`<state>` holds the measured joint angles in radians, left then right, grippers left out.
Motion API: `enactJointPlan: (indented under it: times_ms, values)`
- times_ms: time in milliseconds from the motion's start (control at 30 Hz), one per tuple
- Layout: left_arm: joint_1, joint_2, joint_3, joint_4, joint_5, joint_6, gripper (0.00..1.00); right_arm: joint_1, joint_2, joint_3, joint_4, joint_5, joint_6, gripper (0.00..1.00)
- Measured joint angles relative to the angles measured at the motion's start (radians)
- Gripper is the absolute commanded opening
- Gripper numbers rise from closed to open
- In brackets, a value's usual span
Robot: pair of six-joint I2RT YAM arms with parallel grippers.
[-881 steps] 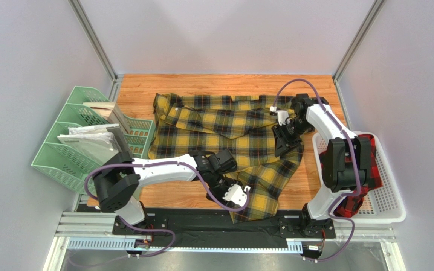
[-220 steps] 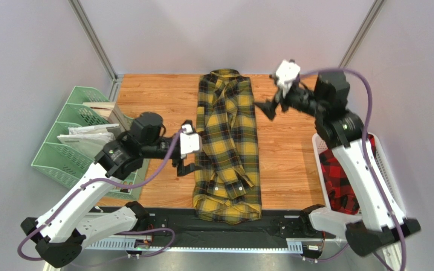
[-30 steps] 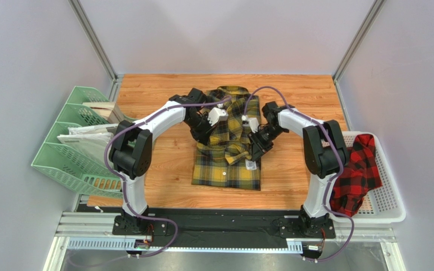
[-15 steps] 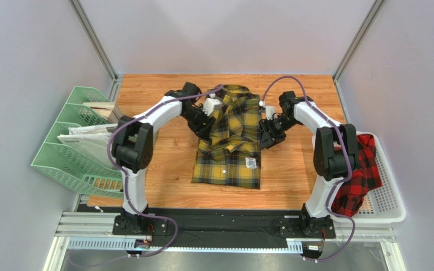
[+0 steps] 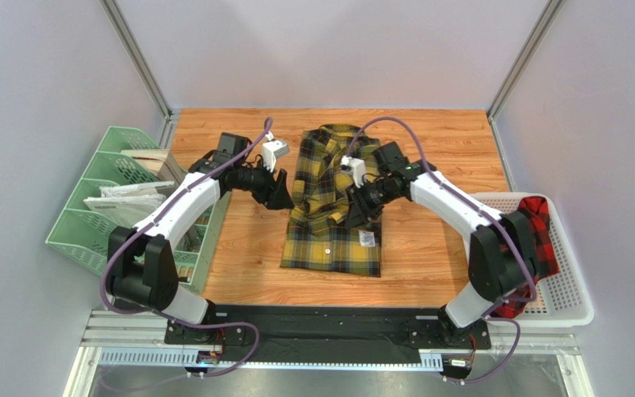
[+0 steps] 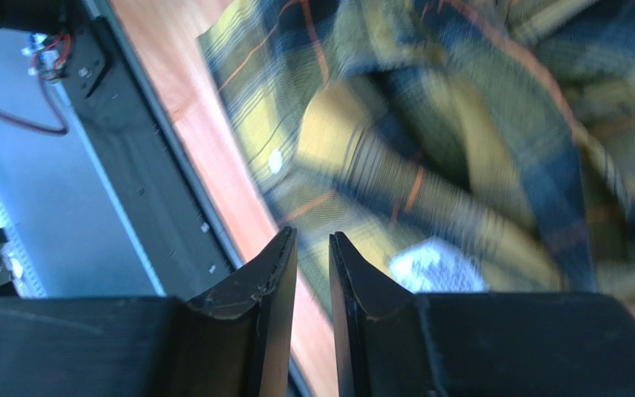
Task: Fold and stack the long sleeve shirts
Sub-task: Fold the shirt
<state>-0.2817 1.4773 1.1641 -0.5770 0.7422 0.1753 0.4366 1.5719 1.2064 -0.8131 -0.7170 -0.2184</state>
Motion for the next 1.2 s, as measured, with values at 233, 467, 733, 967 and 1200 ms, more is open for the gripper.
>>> enactJointPlan:
  times_ms: [233,467,733,967,1200]
  values:
    - [0.004,0.033,-0.069,0.009,0.008,-0.055,0.64,0.027,0.233,0.034,0.211,0.097,0.111,0.27]
    - [0.0,0.131,-0.048,0.014,0.047,-0.077,0.55,-0.069,0.374,0.074,0.29,0.109,0.224,0.34]
    - [-0.057,0.311,-0.029,0.13,0.151,-0.231,0.61,-0.111,0.468,0.138,0.268,-0.015,0.263,0.48]
    - [-0.064,0.39,-0.034,0.247,0.139,-0.341,0.64,-0.128,0.428,0.209,0.203,-0.019,0.194,0.63]
    - [-0.153,-0.008,-0.243,0.294,0.256,-0.335,0.92,-0.145,0.04,-0.044,0.228,-0.139,0.285,1.0]
